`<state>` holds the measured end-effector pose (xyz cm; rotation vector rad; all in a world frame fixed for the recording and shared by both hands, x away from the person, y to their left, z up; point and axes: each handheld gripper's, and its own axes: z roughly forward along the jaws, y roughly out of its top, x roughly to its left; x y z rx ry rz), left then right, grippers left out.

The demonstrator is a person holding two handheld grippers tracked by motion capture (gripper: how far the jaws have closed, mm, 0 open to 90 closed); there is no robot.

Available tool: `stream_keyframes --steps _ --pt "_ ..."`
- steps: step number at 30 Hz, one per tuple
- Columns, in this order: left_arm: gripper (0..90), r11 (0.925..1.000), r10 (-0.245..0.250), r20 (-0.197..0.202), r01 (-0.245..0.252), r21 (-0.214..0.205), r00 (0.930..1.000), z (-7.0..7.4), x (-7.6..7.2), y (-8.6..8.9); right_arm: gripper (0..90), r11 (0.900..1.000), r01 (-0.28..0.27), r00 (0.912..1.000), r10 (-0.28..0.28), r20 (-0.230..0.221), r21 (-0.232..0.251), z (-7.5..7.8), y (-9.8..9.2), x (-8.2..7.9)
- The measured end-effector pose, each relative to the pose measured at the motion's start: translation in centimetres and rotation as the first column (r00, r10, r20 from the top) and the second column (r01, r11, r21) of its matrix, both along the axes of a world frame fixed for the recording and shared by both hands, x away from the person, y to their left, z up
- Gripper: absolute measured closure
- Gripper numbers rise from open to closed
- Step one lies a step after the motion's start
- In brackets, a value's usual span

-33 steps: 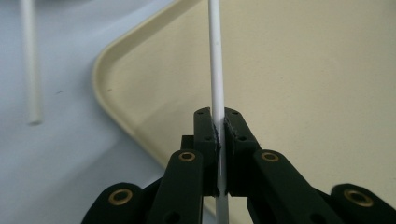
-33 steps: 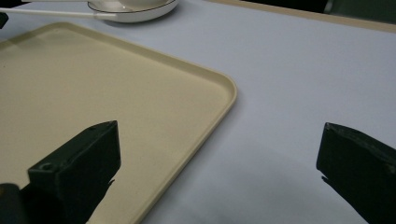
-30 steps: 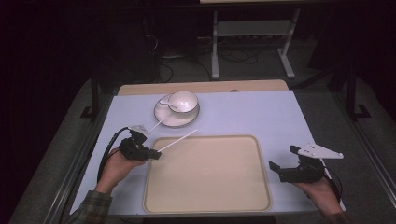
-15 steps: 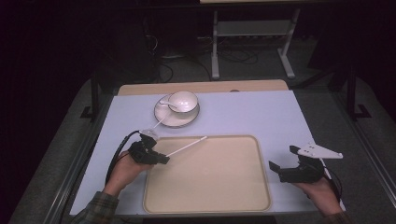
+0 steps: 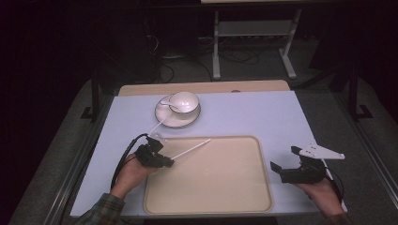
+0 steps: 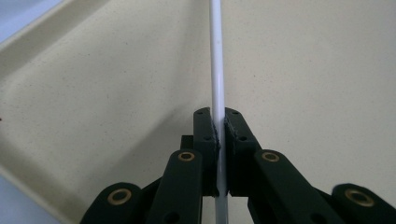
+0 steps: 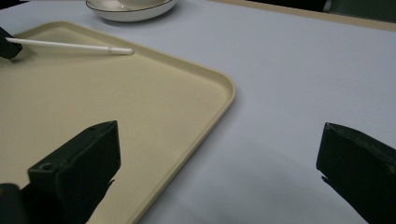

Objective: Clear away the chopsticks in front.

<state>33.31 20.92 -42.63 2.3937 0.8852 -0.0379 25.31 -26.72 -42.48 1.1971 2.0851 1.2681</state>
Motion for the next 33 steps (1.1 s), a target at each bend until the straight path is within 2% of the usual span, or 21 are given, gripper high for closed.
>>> stream_keyframes --steps 4,14,17,24,26,30,32,33 --pt "84.0 0.9999 -0.004 -0.009 0.004 0.015 0.9999 -0.4 -0.1 -0.2 0.0 1.0000 0.002 1.0000 -0.002 0.001 0.003 0.0 -0.1 0.0" --pt "81.8 0.9999 -0.009 -0.011 0.009 0.010 0.9999 -0.4 -0.2 -0.3 0.0 1.0000 0.004 1.0000 -0.004 -0.002 0.004 0.0 -0.1 0.0" --pt "76.8 1.0000 -0.005 -0.016 0.005 0.001 0.9999 -0.3 -0.2 -0.4 0.0 1.0000 0.003 1.0000 -0.003 0.000 0.004 0.0 -0.1 0.0" --pt "66.9 0.9985 0.002 -0.012 -0.003 -0.054 0.9999 0.5 0.1 -0.7 0.0 1.0000 0.003 1.0000 -0.003 -0.002 0.002 0.0 -0.1 0.0" --pt "68.2 0.9976 -0.002 -0.001 0.002 -0.069 1.0000 0.8 0.2 -1.4 0.0 1.0000 0.007 1.0000 -0.007 -0.006 0.001 -0.1 -0.1 0.0" --pt "76.6 0.9969 -0.045 0.031 0.047 -0.063 0.9985 1.4 0.9 -2.5 0.0 1.0000 0.006 1.0000 -0.006 -0.004 0.001 0.0 0.0 0.1" --pt "81.4 0.9962 -0.048 0.037 0.051 -0.071 0.9981 1.5 1.1 -2.8 0.0 1.0000 0.004 1.0000 -0.004 -0.003 0.000 0.0 0.0 0.1" --pt "84.8 0.9940 -0.060 0.047 0.064 -0.089 0.9971 1.8 1.6 -3.2 0.0 1.0000 0.004 1.0000 -0.004 -0.005 0.000 0.0 0.0 0.1"
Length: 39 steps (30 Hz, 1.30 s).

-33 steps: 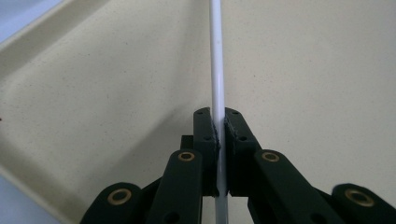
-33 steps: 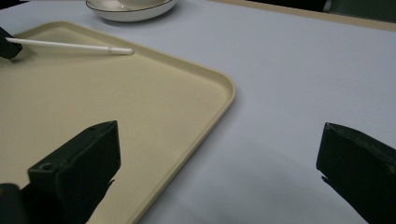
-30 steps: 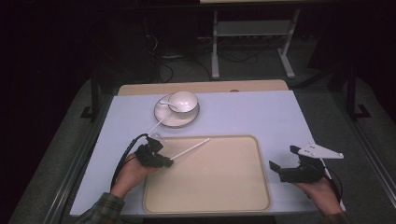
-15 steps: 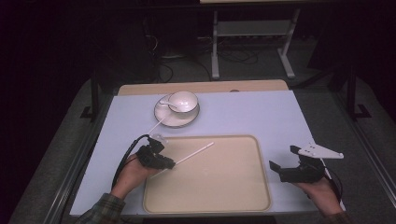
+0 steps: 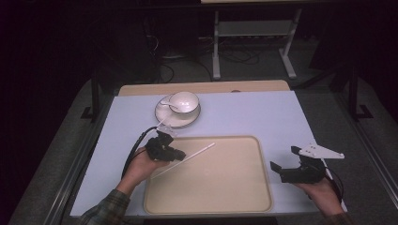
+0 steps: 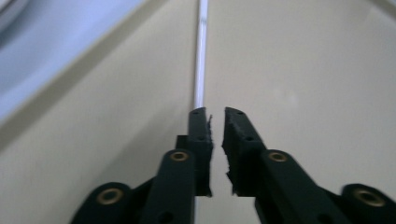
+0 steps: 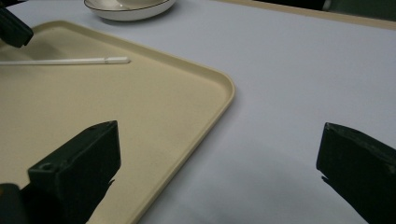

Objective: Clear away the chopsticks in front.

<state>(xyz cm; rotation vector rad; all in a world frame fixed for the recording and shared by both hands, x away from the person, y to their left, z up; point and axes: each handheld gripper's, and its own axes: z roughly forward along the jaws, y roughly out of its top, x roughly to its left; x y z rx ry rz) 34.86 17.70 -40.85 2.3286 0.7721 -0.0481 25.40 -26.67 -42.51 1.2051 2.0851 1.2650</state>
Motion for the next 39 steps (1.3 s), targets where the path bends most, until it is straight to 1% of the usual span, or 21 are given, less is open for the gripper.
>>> stream_keyframes --steps 1,2,5,7,9,12,14,16,17,18,22,23,24,28,29,30,32,34,35,38,39 --pt "87.6 1.0000 0.000 0.000 0.000 0.000 1.0000 0.0 0.0 0.0 0.0 1.0000 -0.001 1.0000 0.001 0.001 0.000 0.0 0.0 0.0" --pt "89.7 0.9998 -0.014 0.008 0.014 -0.015 0.9999 0.2 0.3 -0.5 0.0 1.0000 -0.003 1.0000 0.003 0.003 -0.001 0.0 0.0 0.0" --pt "89.9 0.9994 -0.025 0.013 0.025 -0.022 0.9996 0.2 0.7 -1.0 0.0 1.0000 -0.001 1.0000 0.001 0.002 0.001 0.0 -0.1 -0.1" --pt "89.9 0.9990 -0.034 0.025 0.034 -0.030 0.9991 0.3 1.3 -1.8 0.0 1.0000 0.004 1.0000 -0.004 0.004 0.004 0.1 -0.2 -0.1" --pt "89.9 0.9989 -0.035 0.027 0.036 -0.030 0.9990 0.3 1.4 -2.1 0.0 0.9999 0.006 1.0000 -0.006 0.004 0.009 0.1 -0.2 -0.2" --pt "89.9 0.9988 -0.040 0.045 0.042 -0.027 0.9982 0.3 2.1 -3.1 0.0 1.0000 0.004 1.0000 -0.004 0.002 0.007 0.1 -0.2 -0.1" --pt "89.9 0.9988 -0.042 0.046 0.043 -0.024 0.9981 0.2 2.3 -3.4 0.0 0.9999 0.005 1.0000 -0.005 0.003 0.010 0.1 -0.2 -0.2" --pt "89.9 0.9983 -0.055 0.046 0.056 -0.020 0.9975 0.1 2.8 -4.3 0.0 0.9999 0.004 1.0000 -0.004 0.004 0.010 0.1 -0.2 -0.2" --pt "89.9 0.9983 -0.055 0.046 0.056 -0.020 0.9975 0.1 2.8 -4.3 0.0 0.9999 0.004 1.0000 -0.004 0.004 0.010 0.1 -0.2 -0.2" --pt "89.9 0.9976 -0.066 0.044 0.067 -0.017 0.9969 -0.1 3.1 -5.1 0.0 0.9999 0.006 1.0000 -0.006 0.004 0.012 0.1 -0.3 -0.2" --pt "89.9 0.9962 -0.086 0.050 0.087 -0.003 0.9950 -0.6 3.8 -6.7 0.0 0.9999 0.006 1.0000 -0.006 0.005 0.014 0.1 -0.2 -0.1" --pt "89.9 0.9962 -0.086 0.050 0.087 -0.003 0.9950 -0.6 3.8 -6.7 0.0 0.9999 0.005 1.0000 -0.005 0.004 0.014 0.1 -0.2 -0.1" --pt "89.9 0.9953 -0.096 0.051 0.096 0.008 0.9940 -0.8 4.1 -7.5 0.0 0.9999 0.004 1.0000 -0.004 0.005 0.014 0.1 -0.2 -0.1" --pt "89.9 0.9935 -0.111 0.048 0.109 0.031 0.9927 -1.4 4.6 -9.0 0.0 0.9999 0.003 1.0000 -0.003 0.005 0.017 0.1 -0.3 -0.1" --pt "89.9 0.9935 -0.111 0.048 0.109 0.031 0.9927 -1.4 4.6 -9.0 0.0 0.9998 0.004 1.0000 -0.004 0.005 0.018 0.1 -0.3 -0.2" --pt "89.9 0.9928 -0.113 0.050 0.111 0.044 0.9923 -1.7 4.7 -9.6 0.0 0.9998 0.005 1.0000 -0.005 0.006 0.019 0.1 -0.3 -0.2" --pt "89.9 0.9922 -0.117 0.049 0.115 0.048 0.9919 -1.8 4.8 -9.8 0.0 0.9998 0.004 1.0000 -0.004 0.007 0.021 0.1 -0.3 -0.2" --pt "89.9 0.9909 -0.121 0.051 0.117 0.066 0.9914 -2.2 5.0 -10.4 0.0 0.9998 0.002 1.0000 -0.002 0.005 0.021 0.1 -0.3 -0.1" --pt "89.9 0.9909 -0.121 0.051 0.117 0.066 0.9914 -2.2 5.0 -10.4 0.0 0.9997 0.001 1.0000 -0.001 0.005 0.022 0.1 -0.2 -0.1" --pt "89.9 0.9912 -0.109 0.057 0.104 0.082 0.9924 -2.7 5.3 -10.6 0.0 0.9998 0.002 1.0000 -0.002 0.007 0.021 0.1 -0.3 -0.2" --pt "89.9 0.9921 -0.103 0.056 0.098 0.078 0.9932 -2.8 5.5 -10.6 0.0 0.9997 0.004 1.0000 -0.005 0.007 0.022 0.2 -0.3 -0.2"
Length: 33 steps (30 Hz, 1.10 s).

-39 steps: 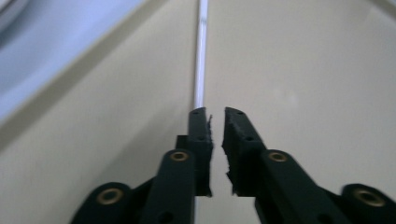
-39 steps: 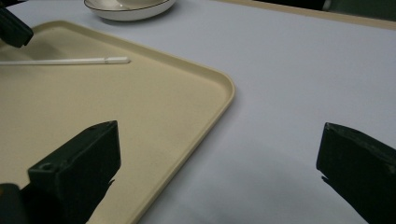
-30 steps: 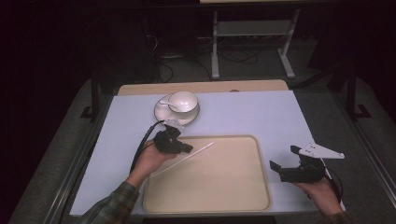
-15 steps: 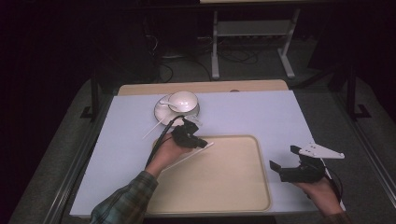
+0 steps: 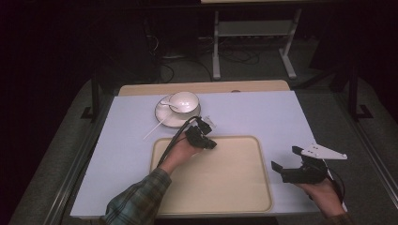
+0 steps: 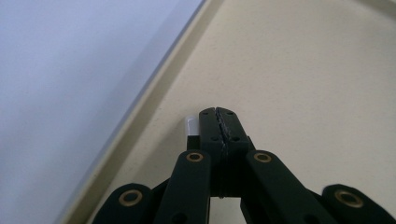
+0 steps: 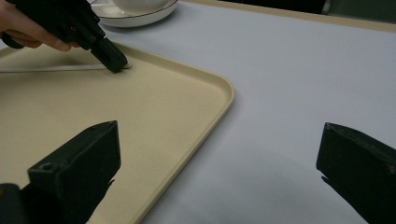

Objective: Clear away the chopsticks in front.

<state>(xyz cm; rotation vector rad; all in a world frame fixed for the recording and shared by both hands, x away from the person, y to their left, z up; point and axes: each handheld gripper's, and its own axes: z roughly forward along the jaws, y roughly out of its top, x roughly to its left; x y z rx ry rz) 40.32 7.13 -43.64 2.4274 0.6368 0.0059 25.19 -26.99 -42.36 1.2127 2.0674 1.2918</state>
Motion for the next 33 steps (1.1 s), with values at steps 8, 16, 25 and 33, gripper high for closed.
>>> stream_keyframes --steps 8,16,25,33 --pt "90.0 0.9991 0.037 0.027 -0.037 0.021 0.9989 0.1 0.6 0.7 0.0 1.0000 0.002 1.0000 -0.002 0.002 0.001 0.0 0.1 0.0" --pt "90.0 0.9982 0.050 0.030 -0.051 0.033 0.9983 0.2 0.8 1.3 0.0 1.0000 0.005 1.0000 -0.005 0.004 0.004 0.1 0.0 0.0" --pt "90.0 0.9944 0.076 0.043 -0.079 0.069 0.9962 0.4 1.0 2.9 0.0 0.9999 0.010 0.9999 -0.010 0.007 0.005 0.1 -0.2 -0.1" --pt "90.0 0.9915 0.114 0.036 -0.116 0.059 0.9929 0.4 0.8 5.1 0.0 1.0000 0.010 0.9999 -0.010 0.003 0.001 0.0 0.0 -0.1"
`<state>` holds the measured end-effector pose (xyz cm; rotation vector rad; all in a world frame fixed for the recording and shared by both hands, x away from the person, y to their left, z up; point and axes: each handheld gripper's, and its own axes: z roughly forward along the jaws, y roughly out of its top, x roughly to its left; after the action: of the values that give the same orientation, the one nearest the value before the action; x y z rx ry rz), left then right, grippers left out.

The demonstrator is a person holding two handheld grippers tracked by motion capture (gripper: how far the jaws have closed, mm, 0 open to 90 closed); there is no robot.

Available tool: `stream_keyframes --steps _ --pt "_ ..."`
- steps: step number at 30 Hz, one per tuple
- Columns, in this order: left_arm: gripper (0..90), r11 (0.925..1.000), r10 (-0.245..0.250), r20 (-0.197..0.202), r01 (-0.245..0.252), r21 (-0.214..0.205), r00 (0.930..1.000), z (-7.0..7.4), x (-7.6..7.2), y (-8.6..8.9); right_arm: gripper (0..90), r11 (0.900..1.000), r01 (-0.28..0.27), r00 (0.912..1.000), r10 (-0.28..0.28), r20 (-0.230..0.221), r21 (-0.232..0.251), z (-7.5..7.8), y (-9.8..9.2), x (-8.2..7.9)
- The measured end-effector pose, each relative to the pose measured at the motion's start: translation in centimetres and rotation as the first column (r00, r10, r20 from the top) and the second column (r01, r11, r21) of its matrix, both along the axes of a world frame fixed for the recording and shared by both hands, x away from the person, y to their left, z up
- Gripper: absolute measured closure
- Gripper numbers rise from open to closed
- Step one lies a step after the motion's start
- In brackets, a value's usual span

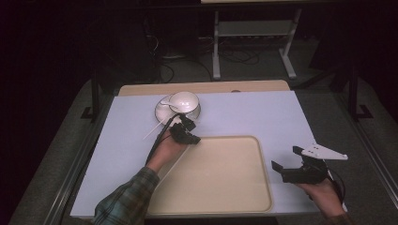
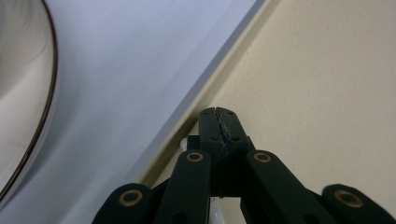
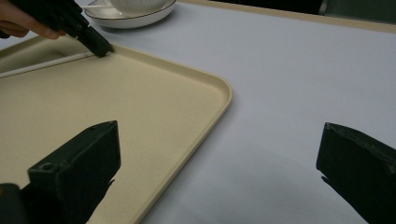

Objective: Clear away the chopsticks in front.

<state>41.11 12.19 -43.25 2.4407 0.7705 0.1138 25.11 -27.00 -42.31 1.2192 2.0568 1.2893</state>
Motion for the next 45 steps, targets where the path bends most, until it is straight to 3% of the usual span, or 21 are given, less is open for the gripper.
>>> stream_keyframes --steps 23,29,31,32,34,37,42,45 --pt "90.0 0.9957 0.090 -0.003 -0.090 -0.020 0.9959 0.4 -1.3 5.4 0.0 1.0000 0.004 1.0000 -0.004 -0.003 -0.006 -0.1 -0.1 -0.1" --pt "90.0 0.9942 0.107 -0.003 -0.107 -0.001 0.9942 0.1 -1.8 6.4 0.0 0.9999 0.011 0.9999 -0.011 0.006 -0.004 0.0 -0.2 -0.2" --pt "89.9 0.9933 0.114 -0.013 -0.114 -0.021 0.9934 0.2 -2.0 6.8 0.0 0.9999 0.009 1.0000 -0.009 0.004 -0.007 0.0 -0.1 -0.1" --pt "89.9 0.9919 0.115 -0.026 -0.116 -0.052 0.9931 0.4 -2.3 7.0 0.0 0.9999 0.005 1.0000 -0.005 0.002 -0.010 0.0 0.0 -0.1" --pt "89.9 0.9914 0.107 -0.027 -0.109 -0.072 0.9939 0.7 -2.8 7.1 0.0 0.9999 0.003 1.0000 -0.003 0.000 -0.010 0.0 0.0 -0.1" --pt "90.0 0.9917 0.097 -0.024 -0.098 -0.083 0.9950 1.0 -3.4 7.2 0.0 1.0000 0.001 1.0000 -0.001 -0.001 -0.010 0.0 -0.1 -0.1" --pt "89.9 0.9927 0.072 -0.024 -0.074 -0.095 0.9971 1.1 -6.0 7.7 0.0 0.9999 0.001 1.0000 -0.001 0.002 -0.011 0.0 -0.1 -0.1" --pt "89.9 0.9940 0.059 -0.026 -0.062 -0.090 0.9979 1.0 -6.8 7.8 0.0 0.9999 -0.001 1.0000 0.001 0.001 -0.012 0.0 0.0 -0.2"
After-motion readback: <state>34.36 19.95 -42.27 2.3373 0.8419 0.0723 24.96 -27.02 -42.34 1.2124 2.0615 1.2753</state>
